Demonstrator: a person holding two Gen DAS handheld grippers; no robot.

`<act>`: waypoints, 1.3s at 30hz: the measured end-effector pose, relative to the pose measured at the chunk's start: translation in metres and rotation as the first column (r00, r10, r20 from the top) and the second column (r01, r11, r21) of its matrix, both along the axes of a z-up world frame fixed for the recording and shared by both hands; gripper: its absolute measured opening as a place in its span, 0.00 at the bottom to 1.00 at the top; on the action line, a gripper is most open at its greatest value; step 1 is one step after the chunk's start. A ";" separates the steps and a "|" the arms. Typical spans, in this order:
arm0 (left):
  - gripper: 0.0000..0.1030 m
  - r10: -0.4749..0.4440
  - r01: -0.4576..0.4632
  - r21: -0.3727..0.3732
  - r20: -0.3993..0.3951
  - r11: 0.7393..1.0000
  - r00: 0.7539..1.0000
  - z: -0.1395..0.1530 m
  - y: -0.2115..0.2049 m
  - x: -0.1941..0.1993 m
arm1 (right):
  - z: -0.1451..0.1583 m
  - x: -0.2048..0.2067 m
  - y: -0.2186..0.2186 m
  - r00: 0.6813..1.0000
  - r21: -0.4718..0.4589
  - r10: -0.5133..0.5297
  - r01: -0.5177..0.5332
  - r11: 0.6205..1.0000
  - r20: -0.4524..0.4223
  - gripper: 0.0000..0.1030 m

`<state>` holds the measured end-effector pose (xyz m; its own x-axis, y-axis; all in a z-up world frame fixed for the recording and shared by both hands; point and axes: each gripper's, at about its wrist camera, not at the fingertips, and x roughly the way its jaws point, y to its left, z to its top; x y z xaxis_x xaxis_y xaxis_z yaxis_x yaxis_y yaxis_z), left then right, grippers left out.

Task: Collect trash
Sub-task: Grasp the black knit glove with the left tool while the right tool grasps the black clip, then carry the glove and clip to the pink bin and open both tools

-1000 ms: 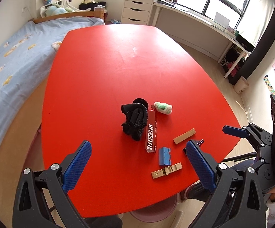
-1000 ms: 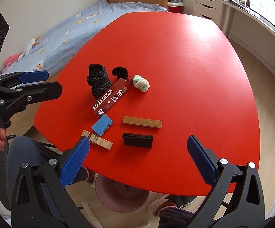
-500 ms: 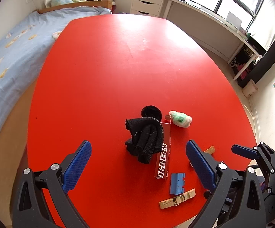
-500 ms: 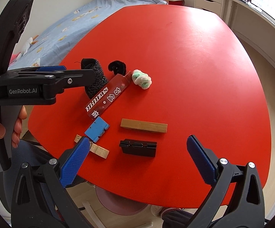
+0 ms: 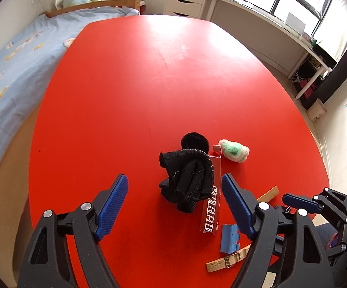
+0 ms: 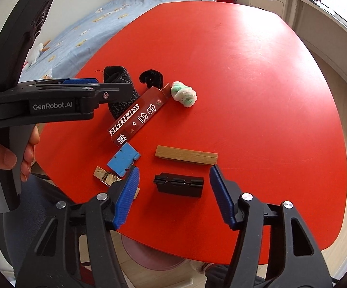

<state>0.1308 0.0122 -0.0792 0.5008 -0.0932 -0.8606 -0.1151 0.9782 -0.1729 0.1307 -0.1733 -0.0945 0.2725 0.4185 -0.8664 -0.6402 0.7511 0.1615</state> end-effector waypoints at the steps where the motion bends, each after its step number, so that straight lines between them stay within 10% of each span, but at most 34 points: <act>1: 0.67 -0.002 0.002 -0.001 -0.002 1.000 1.000 0.000 0.000 0.000 | 0.000 0.000 0.000 1.000 -0.001 0.003 -0.003 1.000 0.000 0.52; 6: 0.33 -0.014 0.014 0.002 -0.003 1.000 1.000 -0.001 -0.001 0.000 | 0.000 0.000 0.001 1.000 -0.001 0.007 -0.007 1.000 0.002 0.40; 39: 0.29 -0.074 0.068 0.061 0.100 0.996 0.992 0.055 -0.017 -0.066 | 0.059 -0.031 -0.017 0.993 0.045 0.043 -0.049 0.998 0.111 0.40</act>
